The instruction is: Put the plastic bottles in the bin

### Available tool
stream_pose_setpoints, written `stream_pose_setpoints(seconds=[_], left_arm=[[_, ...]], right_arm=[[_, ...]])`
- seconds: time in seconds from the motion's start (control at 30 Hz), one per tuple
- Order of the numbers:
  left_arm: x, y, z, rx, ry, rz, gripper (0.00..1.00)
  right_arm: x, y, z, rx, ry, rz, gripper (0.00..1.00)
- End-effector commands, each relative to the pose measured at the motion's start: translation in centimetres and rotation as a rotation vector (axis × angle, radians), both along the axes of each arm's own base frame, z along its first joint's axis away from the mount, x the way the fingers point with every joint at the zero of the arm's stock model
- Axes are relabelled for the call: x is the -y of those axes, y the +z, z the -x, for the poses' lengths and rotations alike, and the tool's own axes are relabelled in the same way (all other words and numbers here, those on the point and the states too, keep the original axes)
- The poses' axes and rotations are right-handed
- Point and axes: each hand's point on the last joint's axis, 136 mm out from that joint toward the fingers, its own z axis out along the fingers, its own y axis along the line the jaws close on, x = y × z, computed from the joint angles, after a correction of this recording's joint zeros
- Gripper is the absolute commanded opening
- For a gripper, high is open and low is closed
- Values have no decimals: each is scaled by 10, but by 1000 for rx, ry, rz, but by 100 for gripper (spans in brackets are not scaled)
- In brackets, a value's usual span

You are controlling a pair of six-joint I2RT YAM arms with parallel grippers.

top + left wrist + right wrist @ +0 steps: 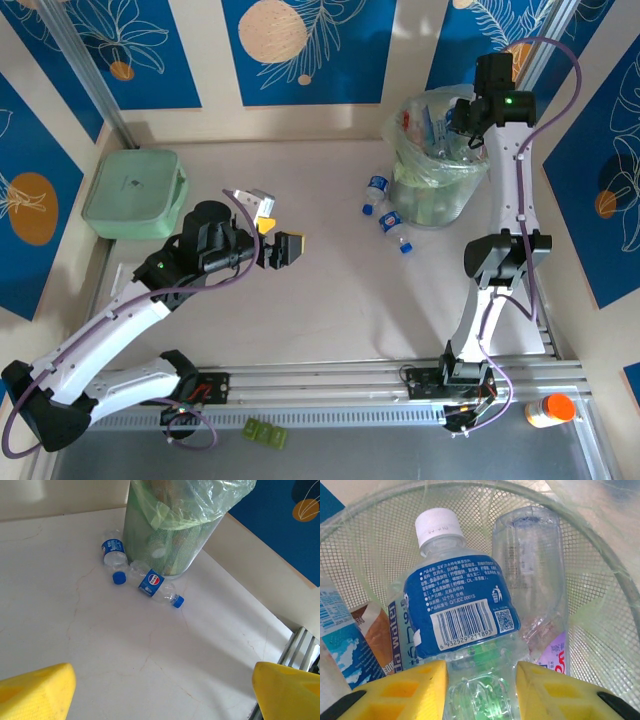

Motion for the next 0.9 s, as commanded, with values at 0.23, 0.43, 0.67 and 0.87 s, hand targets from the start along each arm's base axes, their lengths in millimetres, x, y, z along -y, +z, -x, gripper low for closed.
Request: stream_pose_setpoints(seconds=[0.23,0.43,0.67,0.87], left_arm=[[-3,-1,-6,5,16,1,91],[-5,0,-7,9,27,3,91],[-11,-1,-8,-10,61,0,93],[-32,-2,-18,5,182,-50,94]], right_arm=[[-1,-10,11,-63,-9,17,41],[-12,34,30,51,5,30,45],[-43,67,60,115,71,33,49],[-136,50,105,118,320,107,48]])
